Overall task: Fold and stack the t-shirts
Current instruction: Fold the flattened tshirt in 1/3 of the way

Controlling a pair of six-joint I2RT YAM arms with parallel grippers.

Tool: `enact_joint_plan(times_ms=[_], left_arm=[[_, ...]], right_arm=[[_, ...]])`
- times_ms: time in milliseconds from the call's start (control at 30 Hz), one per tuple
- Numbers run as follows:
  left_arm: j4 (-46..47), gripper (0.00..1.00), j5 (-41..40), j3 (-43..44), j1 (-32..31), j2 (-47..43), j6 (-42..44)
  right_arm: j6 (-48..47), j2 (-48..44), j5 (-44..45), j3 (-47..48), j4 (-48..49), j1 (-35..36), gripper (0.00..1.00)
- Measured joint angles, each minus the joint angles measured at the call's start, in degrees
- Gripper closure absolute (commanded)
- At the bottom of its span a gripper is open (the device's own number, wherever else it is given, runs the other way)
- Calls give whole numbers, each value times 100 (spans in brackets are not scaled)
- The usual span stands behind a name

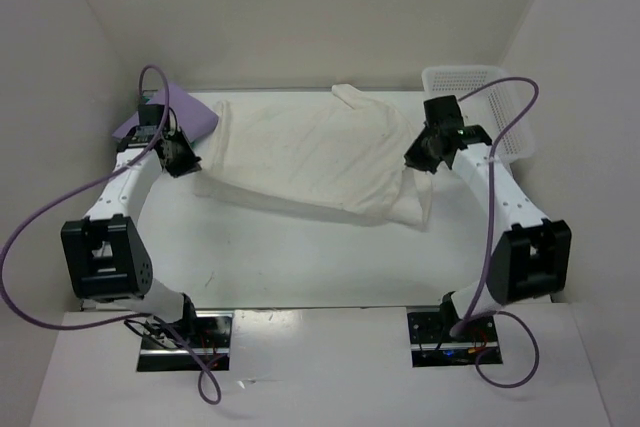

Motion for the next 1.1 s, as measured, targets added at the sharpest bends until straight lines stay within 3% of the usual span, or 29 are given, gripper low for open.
enact_joint_plan(times_ms=[333, 467, 733, 767, 933, 1000, 1100], left_arm=[[544, 100, -96, 817, -20, 1364, -122], [752, 96, -188, 1075, -72, 1709, -157], [988, 75, -361, 1174, -94, 2197, -177], [1025, 72, -391, 1176, -94, 2229, -179], [1154, 29, -483, 1174, -94, 2186, -173], [1250, 23, -544, 1040, -94, 1989, -181], [1272, 21, -640, 621, -94, 1322, -184]], right_arm=[[-267, 2269, 334, 1917, 647, -205, 100], [-295, 2992, 337, 2743, 748, -299, 100], [-310, 3928, 334, 3698, 852, -326, 99], [-308, 3987, 328, 3711, 852, -323, 97], [-291, 4212, 232, 3954, 855, -326, 68], [-306, 4190, 203, 4028, 855, -326, 64], [-337, 4026, 131, 3993, 938, -326, 56]])
